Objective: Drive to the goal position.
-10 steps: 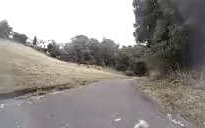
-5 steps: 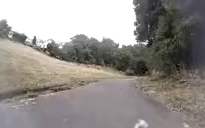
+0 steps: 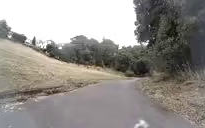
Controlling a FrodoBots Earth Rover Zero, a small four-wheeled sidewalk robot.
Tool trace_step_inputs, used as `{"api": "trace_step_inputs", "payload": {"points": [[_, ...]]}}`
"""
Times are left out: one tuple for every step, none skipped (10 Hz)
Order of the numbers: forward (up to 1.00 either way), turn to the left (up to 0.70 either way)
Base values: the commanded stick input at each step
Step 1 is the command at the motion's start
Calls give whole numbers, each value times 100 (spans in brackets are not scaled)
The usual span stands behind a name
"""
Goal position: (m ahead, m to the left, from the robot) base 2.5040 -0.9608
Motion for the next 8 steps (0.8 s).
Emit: {"api": "trace_step_inputs", "payload": {"points": [[70,0],[70,0],[70,0],[70,0],[70,0],[70,0],[70,0],[70,0]]}}
